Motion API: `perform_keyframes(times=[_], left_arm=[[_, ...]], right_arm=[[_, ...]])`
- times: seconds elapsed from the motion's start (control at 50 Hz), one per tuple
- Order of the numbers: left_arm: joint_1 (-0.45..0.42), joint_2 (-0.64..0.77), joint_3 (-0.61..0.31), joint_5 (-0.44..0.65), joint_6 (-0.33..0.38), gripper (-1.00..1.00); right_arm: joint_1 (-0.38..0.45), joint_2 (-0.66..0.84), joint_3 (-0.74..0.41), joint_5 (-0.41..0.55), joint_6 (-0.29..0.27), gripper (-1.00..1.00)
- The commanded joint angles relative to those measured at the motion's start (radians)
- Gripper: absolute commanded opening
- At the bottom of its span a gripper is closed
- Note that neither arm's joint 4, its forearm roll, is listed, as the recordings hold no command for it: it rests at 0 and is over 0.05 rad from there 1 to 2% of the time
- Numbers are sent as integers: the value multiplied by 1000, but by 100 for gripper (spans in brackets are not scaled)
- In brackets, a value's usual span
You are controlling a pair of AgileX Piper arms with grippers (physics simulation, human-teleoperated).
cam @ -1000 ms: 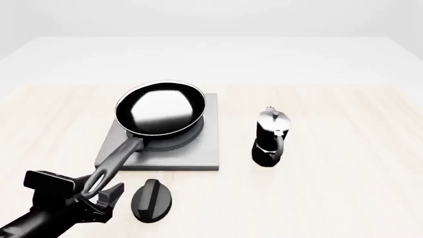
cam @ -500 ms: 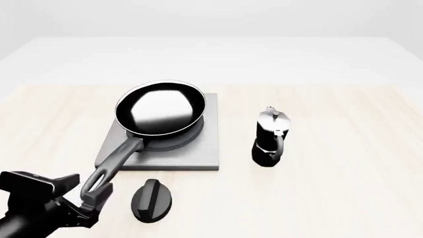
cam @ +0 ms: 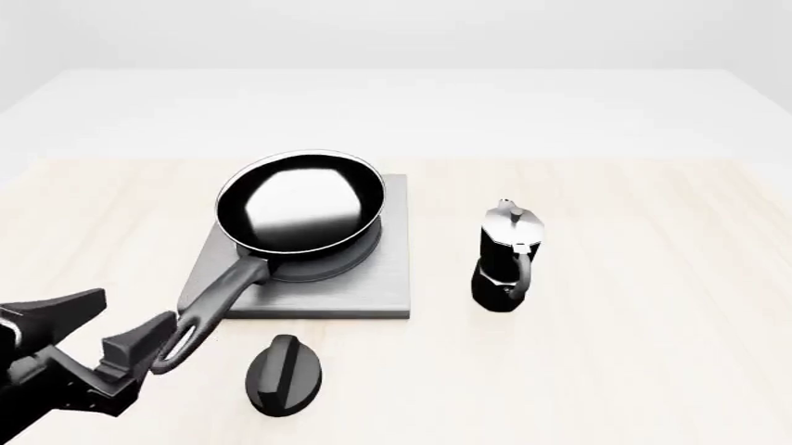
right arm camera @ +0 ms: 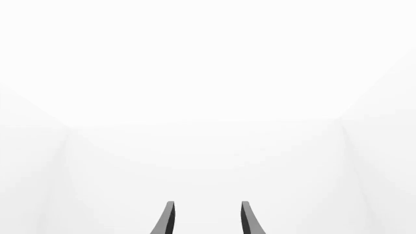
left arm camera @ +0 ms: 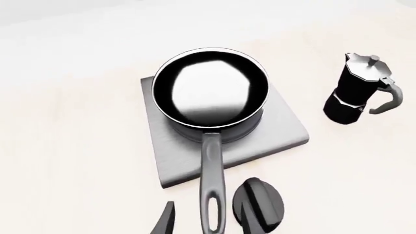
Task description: Put the frying pan on the stove.
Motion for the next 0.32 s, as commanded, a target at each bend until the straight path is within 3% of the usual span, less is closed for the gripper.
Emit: perform_keyframes(times=[0.02,0.32], left_arm=[[24,-105,-138,145,64,100],[63,-175,-292,187,104,100]], right_arm=[[1,0,0,0,-1,100],[0,0,-2,1,-1,100]])
